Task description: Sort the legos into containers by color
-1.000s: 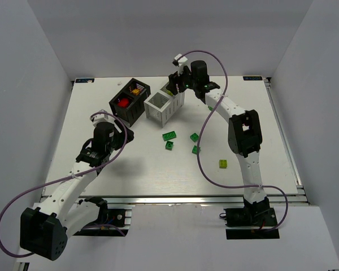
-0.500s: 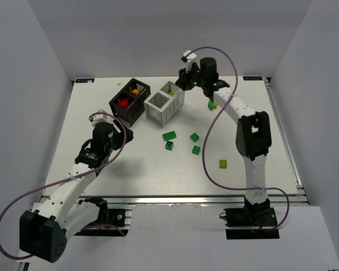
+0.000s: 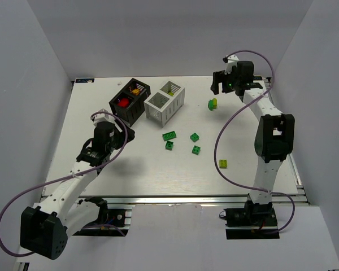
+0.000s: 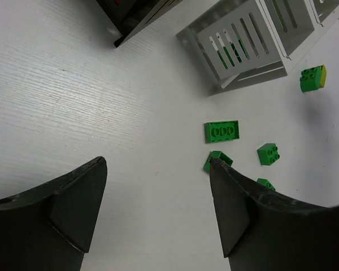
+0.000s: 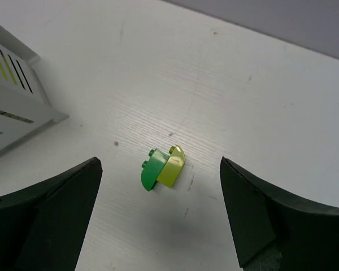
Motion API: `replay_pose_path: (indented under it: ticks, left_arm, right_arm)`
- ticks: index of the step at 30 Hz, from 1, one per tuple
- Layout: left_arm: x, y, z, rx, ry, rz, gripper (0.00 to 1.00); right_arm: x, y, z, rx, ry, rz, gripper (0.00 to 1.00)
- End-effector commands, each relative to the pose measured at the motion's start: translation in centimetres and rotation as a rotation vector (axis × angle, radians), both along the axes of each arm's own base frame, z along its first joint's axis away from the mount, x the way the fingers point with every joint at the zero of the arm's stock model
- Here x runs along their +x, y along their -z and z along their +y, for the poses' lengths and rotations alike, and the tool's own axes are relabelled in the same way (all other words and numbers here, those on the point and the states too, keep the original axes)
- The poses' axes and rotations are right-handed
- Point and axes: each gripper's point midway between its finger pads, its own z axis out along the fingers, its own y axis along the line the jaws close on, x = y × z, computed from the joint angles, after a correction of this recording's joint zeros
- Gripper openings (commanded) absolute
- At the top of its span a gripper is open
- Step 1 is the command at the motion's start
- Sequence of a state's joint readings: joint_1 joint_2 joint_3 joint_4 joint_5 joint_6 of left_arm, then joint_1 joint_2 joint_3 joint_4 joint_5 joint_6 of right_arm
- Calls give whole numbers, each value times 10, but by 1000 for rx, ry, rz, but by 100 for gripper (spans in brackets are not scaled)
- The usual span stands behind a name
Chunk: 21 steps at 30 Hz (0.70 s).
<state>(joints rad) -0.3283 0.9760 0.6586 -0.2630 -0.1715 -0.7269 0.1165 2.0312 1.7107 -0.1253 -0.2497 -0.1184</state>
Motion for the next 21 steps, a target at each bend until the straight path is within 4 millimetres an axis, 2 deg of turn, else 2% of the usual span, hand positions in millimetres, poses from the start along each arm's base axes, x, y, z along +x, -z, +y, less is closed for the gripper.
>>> replay_pose_path:
  ticks: [1, 3, 4, 6, 13, 21]
  left_arm:
    - [1, -3, -3, -30, 7, -9, 82]
    - [0, -3, -4, -42, 7, -7, 82]
    - [-1, -3, -5, -46, 8, -6, 82]
    - [-2, -2, -5, -51, 4, 1, 82]
    - [-5, 0, -2, -61, -15, 12, 82]
    - [-1, 5, -6, -62, -7, 33, 82]
  right_arm:
    - [-1, 33, -1, -40, 19, 73, 85]
    - [4, 40, -4, -23, 40, 93, 77]
    - [6, 50, -4, -11, 54, 117, 71]
    - [13, 53, -7, -10, 78, 119, 69]
    - [15, 91, -7, -23, 91, 189, 72]
    - [15, 107, 4, 3, 62, 220, 75]
